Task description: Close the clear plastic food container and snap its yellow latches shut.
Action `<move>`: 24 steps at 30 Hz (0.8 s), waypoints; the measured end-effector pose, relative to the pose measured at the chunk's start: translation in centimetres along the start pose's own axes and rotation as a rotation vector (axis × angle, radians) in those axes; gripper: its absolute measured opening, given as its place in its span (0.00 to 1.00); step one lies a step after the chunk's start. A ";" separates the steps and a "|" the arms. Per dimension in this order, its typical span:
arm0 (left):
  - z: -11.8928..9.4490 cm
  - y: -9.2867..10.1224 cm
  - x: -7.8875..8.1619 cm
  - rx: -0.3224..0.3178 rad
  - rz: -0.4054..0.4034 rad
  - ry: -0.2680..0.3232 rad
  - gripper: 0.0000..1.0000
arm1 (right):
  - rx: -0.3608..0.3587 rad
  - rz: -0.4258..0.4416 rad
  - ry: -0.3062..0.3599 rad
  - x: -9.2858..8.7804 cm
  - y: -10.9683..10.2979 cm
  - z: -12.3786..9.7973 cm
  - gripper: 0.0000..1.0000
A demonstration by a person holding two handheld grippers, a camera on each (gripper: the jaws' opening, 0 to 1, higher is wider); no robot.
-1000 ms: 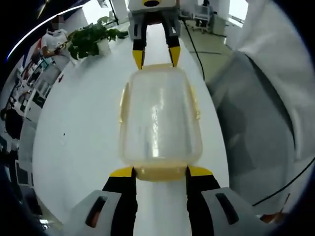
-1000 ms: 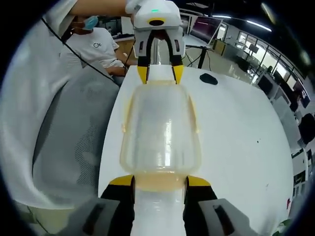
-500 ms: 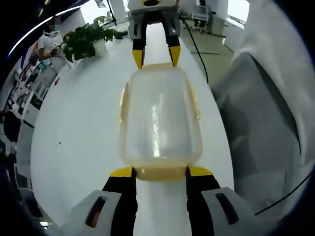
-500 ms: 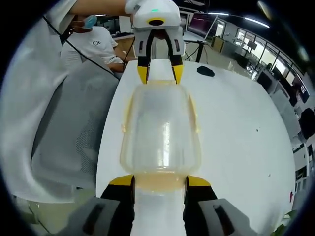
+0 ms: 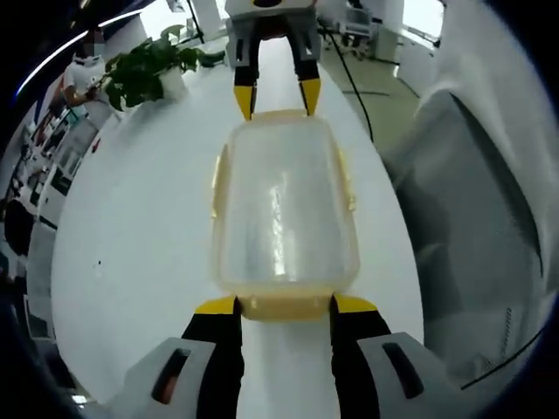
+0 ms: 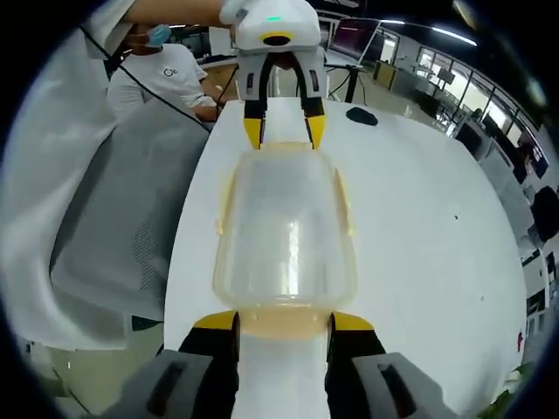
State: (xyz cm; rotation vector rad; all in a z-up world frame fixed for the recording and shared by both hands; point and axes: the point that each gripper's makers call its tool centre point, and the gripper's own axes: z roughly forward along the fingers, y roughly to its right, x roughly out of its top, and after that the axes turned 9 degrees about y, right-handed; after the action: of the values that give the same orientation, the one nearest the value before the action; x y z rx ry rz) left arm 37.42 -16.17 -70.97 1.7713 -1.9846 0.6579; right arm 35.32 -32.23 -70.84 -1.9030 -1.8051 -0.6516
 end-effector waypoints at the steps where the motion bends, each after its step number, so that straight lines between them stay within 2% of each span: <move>1: 0.2 0.0 0.0 -0.001 -0.001 0.000 0.36 | 0.001 0.001 0.000 -0.1 0.0 0.0 0.37; 13: 1.9 0.2 -0.2 -0.020 0.005 -0.015 0.36 | 0.000 0.006 -0.015 -1.8 -0.2 0.8 0.37; 24: 2.5 0.2 -0.8 -0.019 0.008 -0.035 0.36 | -0.001 0.009 -0.016 -2.2 -0.1 1.6 0.37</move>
State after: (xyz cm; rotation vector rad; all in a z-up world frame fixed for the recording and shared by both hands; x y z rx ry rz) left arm 37.40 -16.94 -73.47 1.7763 -2.0148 0.6133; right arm 35.17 -32.96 -73.48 -1.9213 -1.8056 -0.6362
